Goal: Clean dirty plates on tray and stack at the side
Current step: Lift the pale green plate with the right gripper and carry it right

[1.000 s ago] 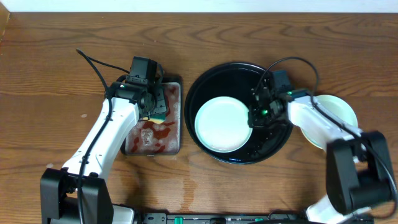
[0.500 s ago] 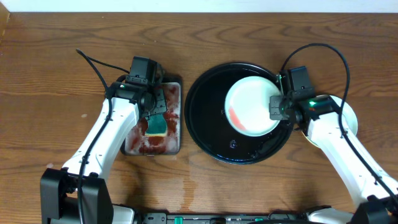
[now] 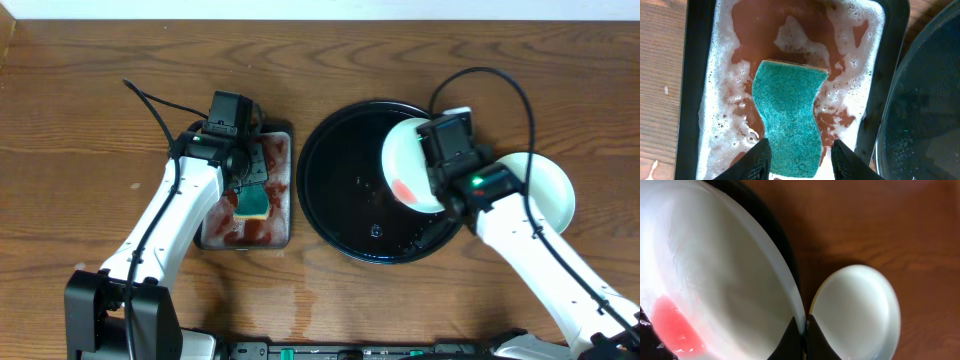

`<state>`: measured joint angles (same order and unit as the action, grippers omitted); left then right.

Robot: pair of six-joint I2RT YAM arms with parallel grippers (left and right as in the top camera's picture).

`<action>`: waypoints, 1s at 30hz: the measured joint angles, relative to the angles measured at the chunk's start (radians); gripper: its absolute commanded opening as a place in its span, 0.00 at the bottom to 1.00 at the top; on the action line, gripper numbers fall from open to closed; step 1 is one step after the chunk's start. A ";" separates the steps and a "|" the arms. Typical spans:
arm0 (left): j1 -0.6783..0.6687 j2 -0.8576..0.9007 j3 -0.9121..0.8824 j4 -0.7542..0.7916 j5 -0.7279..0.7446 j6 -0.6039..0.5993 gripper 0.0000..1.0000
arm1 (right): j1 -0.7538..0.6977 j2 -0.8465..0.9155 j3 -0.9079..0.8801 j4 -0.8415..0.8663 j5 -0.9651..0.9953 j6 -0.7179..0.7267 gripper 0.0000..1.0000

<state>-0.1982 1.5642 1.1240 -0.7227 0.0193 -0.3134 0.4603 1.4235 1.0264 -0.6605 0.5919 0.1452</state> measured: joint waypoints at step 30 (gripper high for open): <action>0.000 0.000 0.000 -0.003 0.000 0.000 0.41 | 0.324 0.000 0.000 0.288 0.645 -0.267 0.01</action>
<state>-0.1982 1.5642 1.1240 -0.7254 0.0193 -0.3134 0.7845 1.4235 1.0260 -0.3721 1.2366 -0.1219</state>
